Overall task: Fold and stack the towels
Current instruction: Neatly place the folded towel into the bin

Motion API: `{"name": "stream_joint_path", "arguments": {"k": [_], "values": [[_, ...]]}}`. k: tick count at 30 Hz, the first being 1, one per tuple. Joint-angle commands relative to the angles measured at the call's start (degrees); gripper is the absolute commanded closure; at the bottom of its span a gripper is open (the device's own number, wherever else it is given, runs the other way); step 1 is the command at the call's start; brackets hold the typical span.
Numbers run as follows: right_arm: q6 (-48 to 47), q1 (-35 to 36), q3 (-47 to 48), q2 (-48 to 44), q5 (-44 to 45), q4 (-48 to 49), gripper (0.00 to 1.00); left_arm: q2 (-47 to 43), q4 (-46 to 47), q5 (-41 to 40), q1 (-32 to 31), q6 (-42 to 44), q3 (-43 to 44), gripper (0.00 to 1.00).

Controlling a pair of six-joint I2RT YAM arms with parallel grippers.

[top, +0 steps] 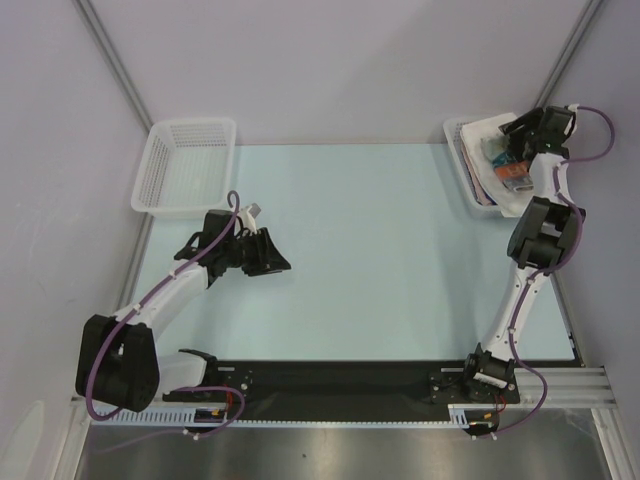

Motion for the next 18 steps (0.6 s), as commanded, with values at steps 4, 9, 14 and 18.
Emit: {"name": "stream_joint_path", "arguments": {"k": [4, 9, 14, 18], "values": [[-3.9, -0.8, -7.8, -9.3, -1.6, 11.8, 0.28, 0.3, 0.9, -0.4, 0.6, 0.9, 0.6, 0.57], [-4.5, -0.8, -8.6, -13.3, -0.5, 9.2, 0.30, 0.2, 0.9, -0.3, 0.6, 0.8, 0.6, 0.57], [-3.7, -1.3, -11.9, -15.6, -1.6, 2.7, 0.84, 0.6, 1.1, 0.0, 0.5, 0.7, 0.7, 0.57], [-4.2, -1.5, -16.1, -16.6, -0.9, 2.6, 1.00, 0.7, 1.1, 0.2, 0.6, 0.6, 0.6, 0.57]]}}
